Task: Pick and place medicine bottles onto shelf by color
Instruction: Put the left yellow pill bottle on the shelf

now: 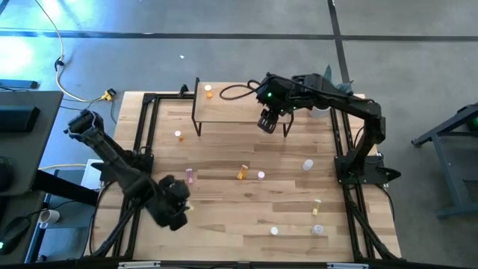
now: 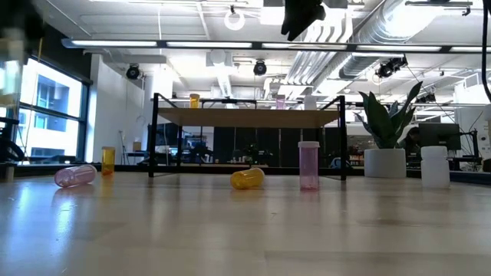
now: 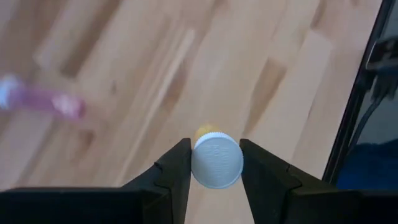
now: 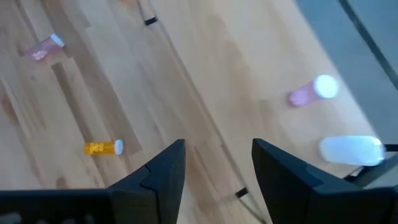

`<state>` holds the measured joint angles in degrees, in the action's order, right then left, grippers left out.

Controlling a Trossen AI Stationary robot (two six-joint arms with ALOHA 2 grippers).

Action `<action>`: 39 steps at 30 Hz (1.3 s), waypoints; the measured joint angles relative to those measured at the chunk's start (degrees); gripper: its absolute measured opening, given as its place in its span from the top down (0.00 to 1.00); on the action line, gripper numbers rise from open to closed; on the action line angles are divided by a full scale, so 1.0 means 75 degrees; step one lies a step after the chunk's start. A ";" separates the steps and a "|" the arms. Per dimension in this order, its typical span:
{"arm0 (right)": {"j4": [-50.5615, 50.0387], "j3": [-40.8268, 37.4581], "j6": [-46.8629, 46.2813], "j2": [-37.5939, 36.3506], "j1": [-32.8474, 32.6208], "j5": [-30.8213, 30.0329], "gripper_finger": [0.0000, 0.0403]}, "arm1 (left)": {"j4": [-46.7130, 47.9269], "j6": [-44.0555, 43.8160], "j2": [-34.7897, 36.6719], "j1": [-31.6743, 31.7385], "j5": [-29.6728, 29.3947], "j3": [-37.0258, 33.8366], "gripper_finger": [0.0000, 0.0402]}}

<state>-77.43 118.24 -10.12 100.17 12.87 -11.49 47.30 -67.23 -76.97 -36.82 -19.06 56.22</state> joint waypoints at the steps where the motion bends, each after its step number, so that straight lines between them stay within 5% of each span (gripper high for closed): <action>1: 0.0011 0.0000 0.0012 -0.0033 0.0059 -0.0005 0.56 | 0.0001 0.0281 0.0049 0.0233 -0.0001 0.0064 0.71; 24: -0.0003 0.0003 0.0101 -0.0173 0.1638 0.0000 0.56 | 0.0168 0.7873 0.0504 0.7309 0.0181 0.2977 0.71; 39: 0.0245 0.0003 -0.0517 -0.0173 0.2505 0.0012 0.56 | -0.0642 0.9797 -0.0107 0.9971 0.0731 0.5269 0.71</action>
<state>-75.59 118.26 -14.00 98.87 31.66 -11.40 42.48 6.25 -77.77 37.97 -13.58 95.73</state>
